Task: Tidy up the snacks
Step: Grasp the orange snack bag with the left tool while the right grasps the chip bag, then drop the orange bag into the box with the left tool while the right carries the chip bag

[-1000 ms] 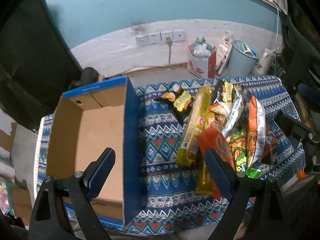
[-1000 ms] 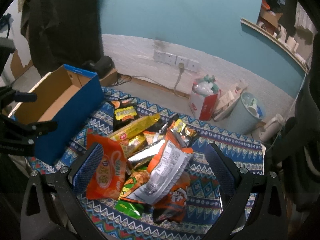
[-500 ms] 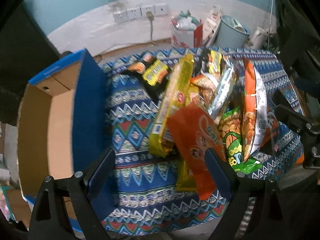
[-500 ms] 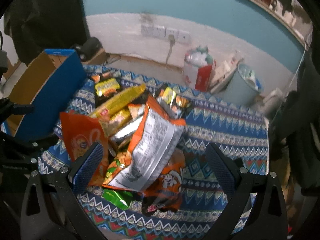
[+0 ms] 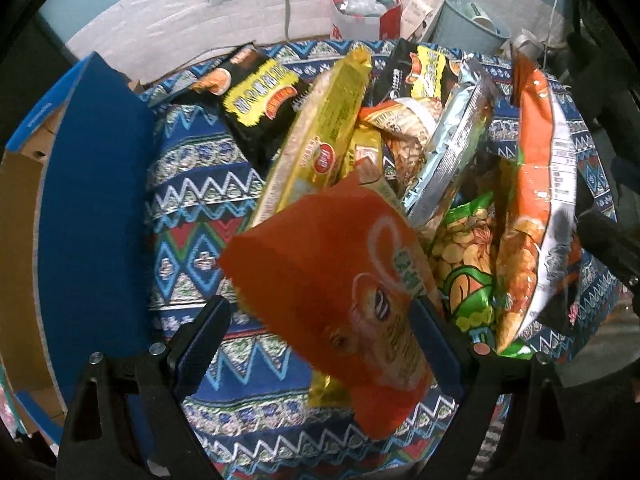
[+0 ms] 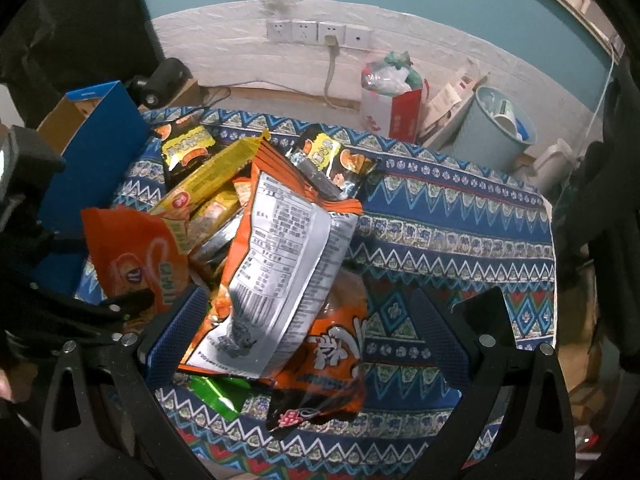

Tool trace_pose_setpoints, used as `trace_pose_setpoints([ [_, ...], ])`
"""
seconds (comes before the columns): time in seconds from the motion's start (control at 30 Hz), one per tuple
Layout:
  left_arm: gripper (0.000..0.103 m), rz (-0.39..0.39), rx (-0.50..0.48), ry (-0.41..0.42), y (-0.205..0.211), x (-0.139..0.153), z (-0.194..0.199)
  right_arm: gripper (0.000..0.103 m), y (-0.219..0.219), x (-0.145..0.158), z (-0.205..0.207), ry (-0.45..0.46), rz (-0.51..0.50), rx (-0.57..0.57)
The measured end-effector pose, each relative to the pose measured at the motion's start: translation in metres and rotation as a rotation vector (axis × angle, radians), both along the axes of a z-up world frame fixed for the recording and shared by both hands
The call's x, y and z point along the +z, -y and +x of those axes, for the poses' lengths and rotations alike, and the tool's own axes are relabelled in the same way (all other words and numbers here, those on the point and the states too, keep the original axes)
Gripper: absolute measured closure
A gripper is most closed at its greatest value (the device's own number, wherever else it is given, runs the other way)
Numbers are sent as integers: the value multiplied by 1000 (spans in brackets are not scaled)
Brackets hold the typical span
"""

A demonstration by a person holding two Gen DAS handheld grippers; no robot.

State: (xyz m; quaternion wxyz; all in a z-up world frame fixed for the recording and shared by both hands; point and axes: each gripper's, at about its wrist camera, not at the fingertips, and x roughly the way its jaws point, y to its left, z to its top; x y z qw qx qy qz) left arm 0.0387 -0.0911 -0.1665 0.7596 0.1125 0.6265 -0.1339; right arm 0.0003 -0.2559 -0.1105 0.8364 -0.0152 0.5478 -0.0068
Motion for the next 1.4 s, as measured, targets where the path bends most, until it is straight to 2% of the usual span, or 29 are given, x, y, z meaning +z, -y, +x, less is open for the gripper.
trace_pose_setpoints([
  [0.2, 12, -26, 14, -13, 8, -10, 4, 3, 7, -8, 5, -12, 5, -16],
  [0.27, 22, -55, 22, -8, 7, -11, 5, 3, 7, -11, 7, -16, 6, -14],
  [0.3, 34, -76, 24, -9, 5, -11, 6, 3, 8, -13, 7, -18, 5, -13],
  [0.37, 48, -116, 34, -12, 2, -7, 6, 3, 8, -16, 8, -22, 9, -12],
  [0.4, 63, -140, 32, -11, 1, -6, 6, 3, 8, -17, 8, -23, 14, -11],
  [0.5, 75, -188, 28, -13, -3, 4, 6, 3, 5, -20, 11, -27, 23, -8],
  [0.6, 78, -197, 11, 2, -6, 17, 1, 3, -1, -25, 15, -36, 20, 4],
  [0.87, 83, -227, -8, 18, -17, 28, 0, 4, -14, -46, 25, -63, -41, 28],
  [0.93, 84, -227, -19, 41, -16, 32, -2, 13, -16, -51, 27, -65, -35, 42],
  [0.97, 85, -225, -26, 53, -15, 35, -5, 25, -17, -53, 27, -67, -27, 49],
  [1.03, 85, -220, -40, 74, -13, 41, -9, 33, -20, -54, 27, -68, -50, 58],
  [1.1, 86, -216, -50, 94, -14, 46, -11, 48, -22, -53, 26, -58, -70, 76],
  [1.2, 86, -211, -60, 125, -17, 54, -14, 58, -23, -46, 24, -35, -74, 82],
  [1.4, 86, -214, -67, 181, -24, 72, -16, 62, -23, -24, 21, 24, -65, 88],
])
